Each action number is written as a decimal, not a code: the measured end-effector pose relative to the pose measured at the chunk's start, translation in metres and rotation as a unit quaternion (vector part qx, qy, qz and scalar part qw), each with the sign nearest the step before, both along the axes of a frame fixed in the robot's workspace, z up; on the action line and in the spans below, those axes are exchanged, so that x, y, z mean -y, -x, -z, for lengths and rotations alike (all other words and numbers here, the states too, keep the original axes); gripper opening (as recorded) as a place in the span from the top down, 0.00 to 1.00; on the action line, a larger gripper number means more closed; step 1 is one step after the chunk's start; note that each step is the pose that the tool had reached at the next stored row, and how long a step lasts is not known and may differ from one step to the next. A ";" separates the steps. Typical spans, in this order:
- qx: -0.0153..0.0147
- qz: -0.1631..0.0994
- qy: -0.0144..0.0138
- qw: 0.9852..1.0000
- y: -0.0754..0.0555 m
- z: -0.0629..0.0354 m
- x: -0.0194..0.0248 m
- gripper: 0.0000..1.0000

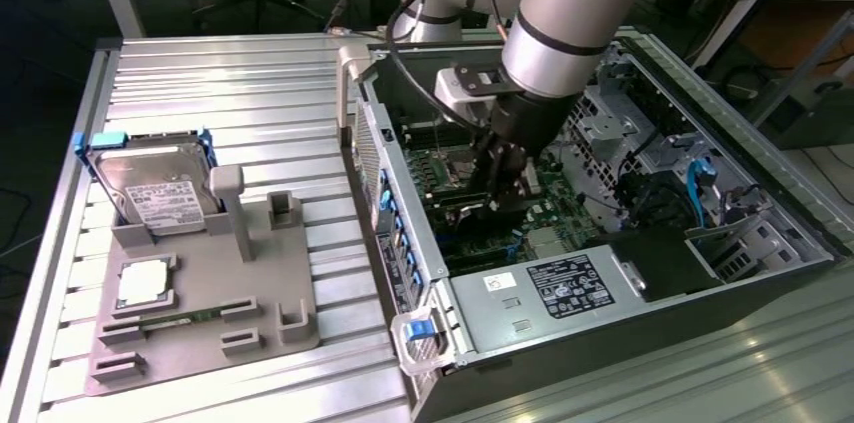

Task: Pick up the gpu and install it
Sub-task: 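Insert the gpu into the slot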

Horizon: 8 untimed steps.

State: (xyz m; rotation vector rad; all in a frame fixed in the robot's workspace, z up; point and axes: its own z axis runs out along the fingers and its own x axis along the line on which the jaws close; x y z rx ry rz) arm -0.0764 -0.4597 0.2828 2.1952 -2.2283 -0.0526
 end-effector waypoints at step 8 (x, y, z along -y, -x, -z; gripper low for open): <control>0.000 0.000 0.000 1.000 0.000 -0.0001 0.0000 0.89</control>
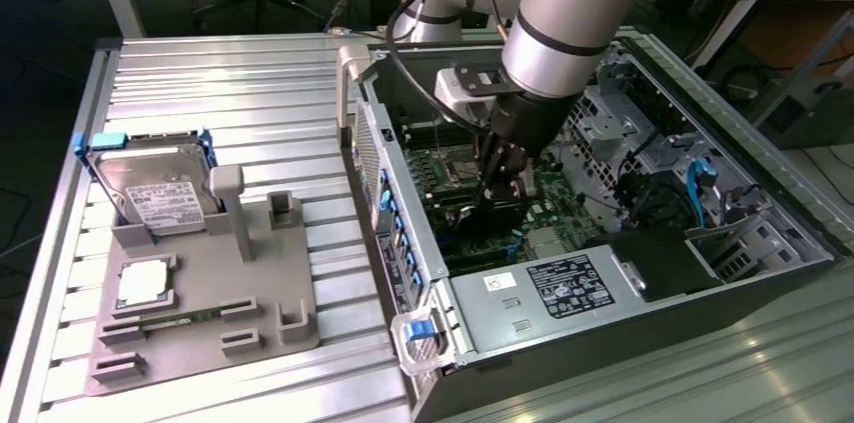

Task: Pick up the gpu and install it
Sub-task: 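Insert the gpu into the slot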

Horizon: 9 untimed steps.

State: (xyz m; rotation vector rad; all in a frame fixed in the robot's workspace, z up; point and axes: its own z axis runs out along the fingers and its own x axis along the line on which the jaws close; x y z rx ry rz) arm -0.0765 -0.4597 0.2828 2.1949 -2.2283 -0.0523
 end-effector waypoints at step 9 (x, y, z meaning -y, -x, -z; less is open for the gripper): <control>0.000 0.000 0.000 1.000 0.000 0.0000 0.0000 0.89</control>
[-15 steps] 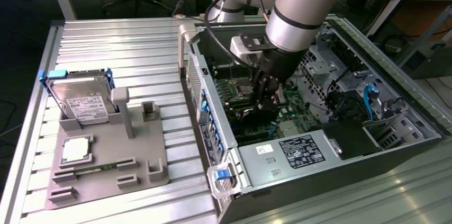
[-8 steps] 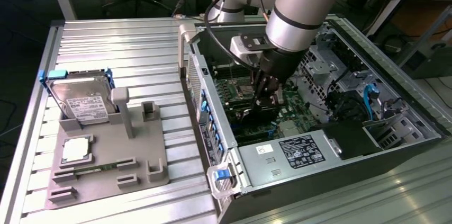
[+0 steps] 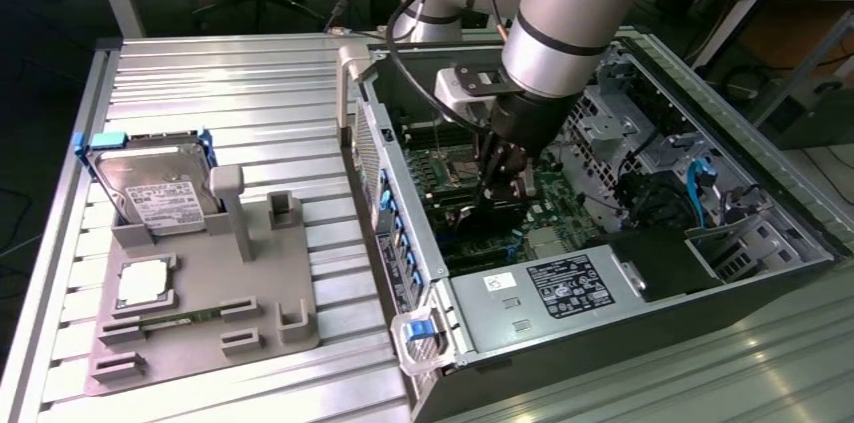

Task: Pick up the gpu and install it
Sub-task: 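Press down on the gpu until it lock into place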

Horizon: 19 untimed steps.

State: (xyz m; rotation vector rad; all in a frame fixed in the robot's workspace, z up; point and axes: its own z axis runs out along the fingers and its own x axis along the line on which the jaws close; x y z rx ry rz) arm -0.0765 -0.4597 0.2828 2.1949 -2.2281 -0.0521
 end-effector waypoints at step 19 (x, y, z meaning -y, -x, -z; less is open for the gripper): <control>0.004 0.000 0.001 1.000 0.008 -0.0017 -0.0027 0.89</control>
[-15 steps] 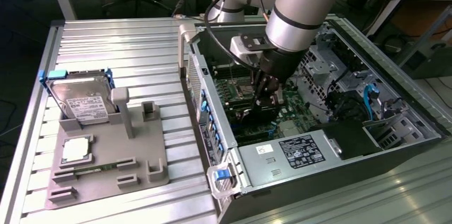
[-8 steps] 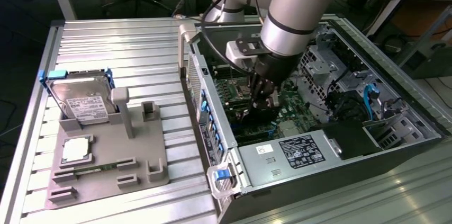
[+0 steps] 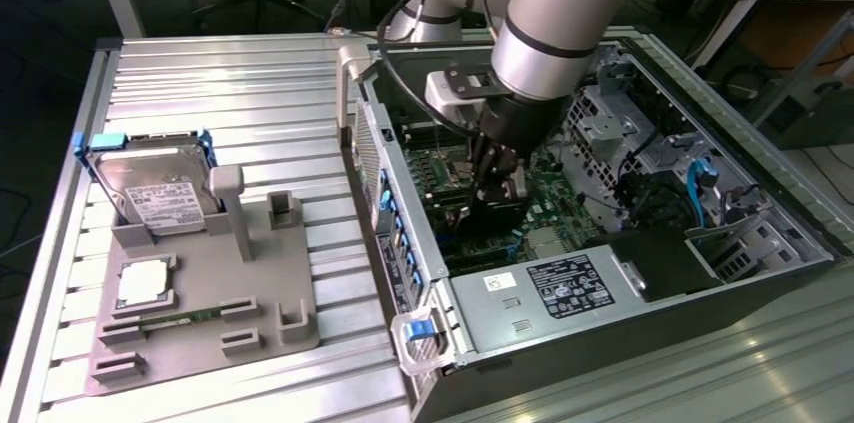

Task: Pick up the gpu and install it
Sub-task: 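Press down on the gpu until it lock into place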

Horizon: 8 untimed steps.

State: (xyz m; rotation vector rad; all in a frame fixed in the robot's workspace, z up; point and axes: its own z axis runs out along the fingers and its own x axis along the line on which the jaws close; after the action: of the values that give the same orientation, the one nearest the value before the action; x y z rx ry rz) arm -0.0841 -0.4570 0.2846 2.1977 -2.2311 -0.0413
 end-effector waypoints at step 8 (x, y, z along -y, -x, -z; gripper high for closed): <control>-0.008 0.000 0.000 1.000 0.030 -0.0125 0.0000 0.89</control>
State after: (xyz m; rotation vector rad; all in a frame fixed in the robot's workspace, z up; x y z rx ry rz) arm -0.1136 -0.4571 0.2970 2.1889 -2.2224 -0.0596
